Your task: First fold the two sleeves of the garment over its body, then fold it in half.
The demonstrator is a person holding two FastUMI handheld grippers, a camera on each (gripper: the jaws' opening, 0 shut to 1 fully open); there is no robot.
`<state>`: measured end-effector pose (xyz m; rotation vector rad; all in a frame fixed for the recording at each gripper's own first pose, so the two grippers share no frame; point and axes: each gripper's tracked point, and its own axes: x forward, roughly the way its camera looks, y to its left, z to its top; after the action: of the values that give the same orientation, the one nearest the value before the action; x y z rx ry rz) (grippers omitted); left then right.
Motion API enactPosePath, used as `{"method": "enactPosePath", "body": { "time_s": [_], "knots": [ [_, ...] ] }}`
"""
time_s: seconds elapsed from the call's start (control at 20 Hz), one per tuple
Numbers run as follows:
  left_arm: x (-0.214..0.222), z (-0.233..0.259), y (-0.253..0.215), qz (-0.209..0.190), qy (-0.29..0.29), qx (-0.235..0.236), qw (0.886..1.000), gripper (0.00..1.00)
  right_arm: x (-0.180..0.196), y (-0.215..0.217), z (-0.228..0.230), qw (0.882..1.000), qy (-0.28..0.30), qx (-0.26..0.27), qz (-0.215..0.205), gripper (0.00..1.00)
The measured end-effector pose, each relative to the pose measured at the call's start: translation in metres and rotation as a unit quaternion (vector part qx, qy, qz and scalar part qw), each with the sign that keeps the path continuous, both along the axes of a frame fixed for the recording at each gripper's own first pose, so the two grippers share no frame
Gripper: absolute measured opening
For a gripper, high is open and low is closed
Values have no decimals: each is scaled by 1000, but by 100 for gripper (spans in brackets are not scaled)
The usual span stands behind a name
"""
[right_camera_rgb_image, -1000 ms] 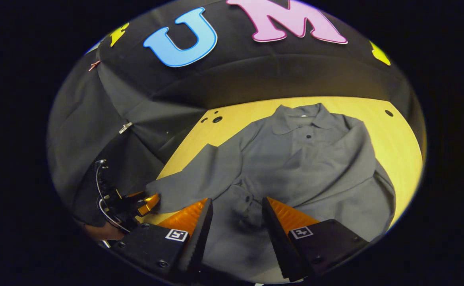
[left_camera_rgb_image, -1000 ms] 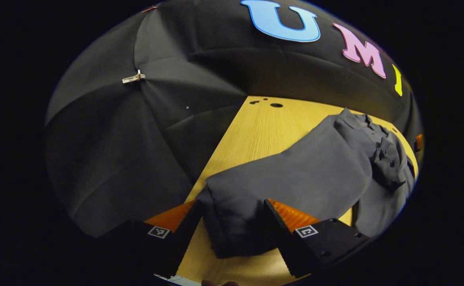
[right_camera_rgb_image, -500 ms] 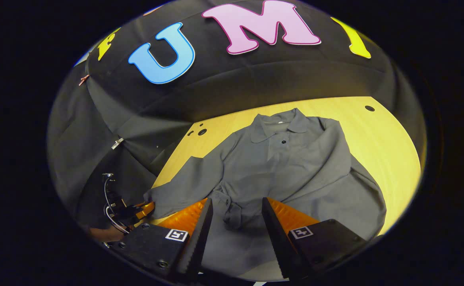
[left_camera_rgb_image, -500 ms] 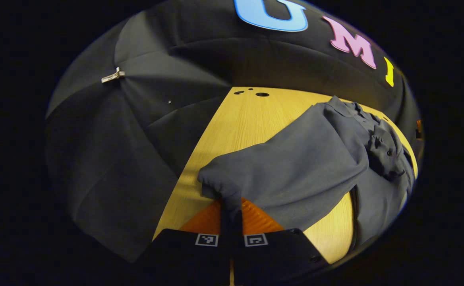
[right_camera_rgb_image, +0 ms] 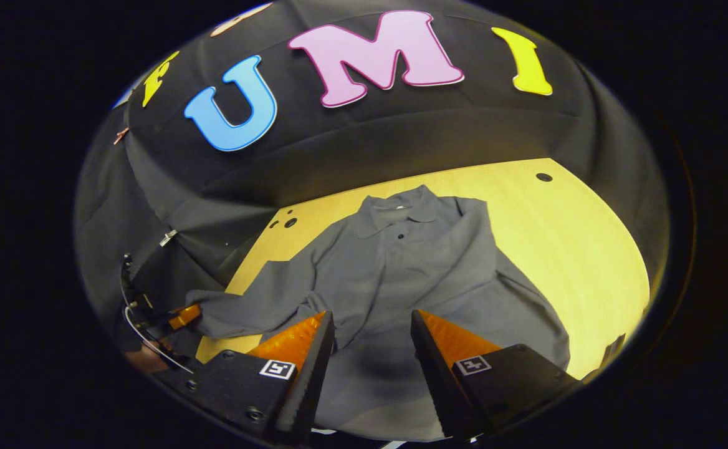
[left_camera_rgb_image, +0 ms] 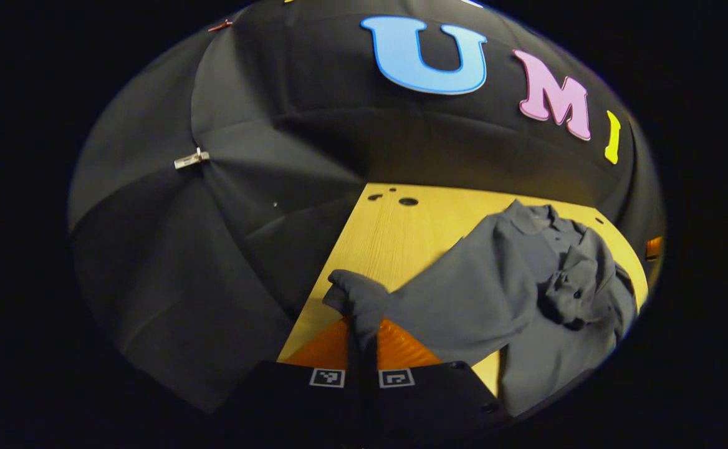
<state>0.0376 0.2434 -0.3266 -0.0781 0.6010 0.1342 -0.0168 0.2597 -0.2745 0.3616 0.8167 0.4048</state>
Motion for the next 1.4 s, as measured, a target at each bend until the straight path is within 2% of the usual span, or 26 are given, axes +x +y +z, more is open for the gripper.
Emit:
{"method": "enactPosePath", "body": {
  "time_s": [0.25, 0.35, 0.4, 0.6, 1.1, 1.4],
  "knots": [
    [6, 66, -34, 1, -56, -19, 998, 5, 2, -37, -12, 1000, 7, -7, -19, 78],
    [8, 85, -56, -13, -71, -23, 997, 2, 3, -52, -16, 1000, 7, -11, -22, 78],
    [9, 93, -66, -21, -75, -23, 997, 5, 3, -59, -17, 1000, 6, -16, -23, 78],
    [11, 120, -116, -60, -90, -30, 994, 5, 3, -92, -25, 999, 5, -22, -35, 78],
    [19, 144, -265, -157, -96, -48, 982, 5, -15, -183, -49, 995, 27, -16, -98, 77],
    [27, 131, -353, -207, -88, -54, 973, 5, -28, -230, -63, 992, 40, -17, -116, 78]
  ]
}}
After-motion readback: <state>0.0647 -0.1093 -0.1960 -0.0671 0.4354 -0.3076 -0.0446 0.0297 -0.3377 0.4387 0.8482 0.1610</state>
